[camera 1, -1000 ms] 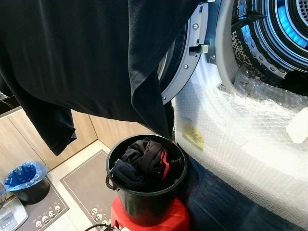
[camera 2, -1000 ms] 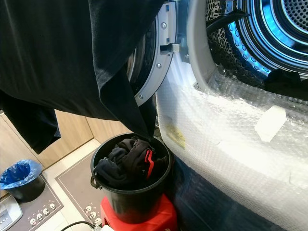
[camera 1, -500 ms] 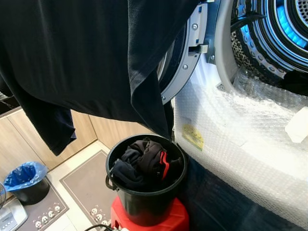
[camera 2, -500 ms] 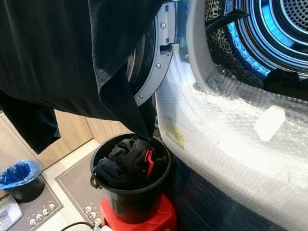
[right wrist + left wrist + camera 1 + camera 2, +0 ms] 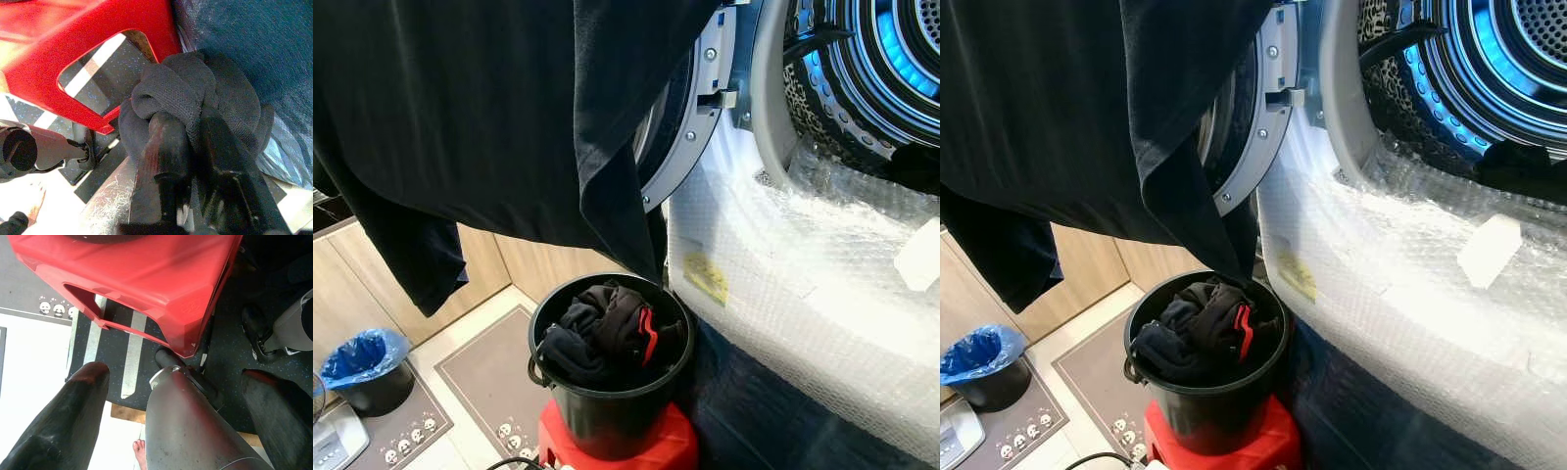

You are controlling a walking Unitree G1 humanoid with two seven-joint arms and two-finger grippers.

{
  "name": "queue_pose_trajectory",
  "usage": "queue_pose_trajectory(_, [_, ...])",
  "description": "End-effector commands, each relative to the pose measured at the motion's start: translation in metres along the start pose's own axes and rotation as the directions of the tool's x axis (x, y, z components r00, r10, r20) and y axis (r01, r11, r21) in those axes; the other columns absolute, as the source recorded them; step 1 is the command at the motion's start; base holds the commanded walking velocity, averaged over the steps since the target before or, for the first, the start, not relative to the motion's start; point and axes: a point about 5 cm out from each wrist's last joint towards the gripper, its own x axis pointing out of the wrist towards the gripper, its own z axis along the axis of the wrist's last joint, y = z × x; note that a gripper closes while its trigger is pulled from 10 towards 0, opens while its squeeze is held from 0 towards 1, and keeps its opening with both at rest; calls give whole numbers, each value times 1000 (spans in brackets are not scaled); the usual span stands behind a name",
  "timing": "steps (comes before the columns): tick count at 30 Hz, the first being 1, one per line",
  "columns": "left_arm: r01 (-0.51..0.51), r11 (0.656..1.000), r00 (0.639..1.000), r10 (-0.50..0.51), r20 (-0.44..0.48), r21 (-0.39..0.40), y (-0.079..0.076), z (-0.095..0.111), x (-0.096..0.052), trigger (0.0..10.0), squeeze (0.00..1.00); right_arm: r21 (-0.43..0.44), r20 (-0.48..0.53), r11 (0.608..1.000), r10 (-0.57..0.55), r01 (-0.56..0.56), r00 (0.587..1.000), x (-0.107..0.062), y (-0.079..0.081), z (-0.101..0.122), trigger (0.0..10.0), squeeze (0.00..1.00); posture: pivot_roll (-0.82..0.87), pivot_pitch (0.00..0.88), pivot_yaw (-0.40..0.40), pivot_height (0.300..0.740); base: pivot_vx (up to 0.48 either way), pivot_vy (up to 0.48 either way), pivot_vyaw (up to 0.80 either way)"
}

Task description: Clothes washing

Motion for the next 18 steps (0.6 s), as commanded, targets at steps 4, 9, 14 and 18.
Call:
queue_pose_trajectory(4, [-3,1000,1000,3,-25,11,3,-6,-1,10000,0,5,-2,1000,14,-14,1000,1,4,1,10000,0,-143,0,57,740,0,0,0])
queue_pose_trajectory(9, [-3,1000,1000,3,-29,8,3,-7,-1,10000,0,-2,-5,1000,20,-20,1000,1,4,1,10000,0,-142,0,57,740,0,0,0])
queue_pose_trajectory(14, [-11,1000,999,11,-32,-3,3,-8,-1,10000,0,4,-6,1000,19,-19,1000,1,4,1,10000,0,-142,0,60,740,0,0,0])
queue_pose_trajectory(18, [-13,1000,999,13,-32,-4,4,-8,-1,10000,0,1,-4,1000,20,-20,1000,1,4,2,10000,0,-142,0,58,740,0,0,0])
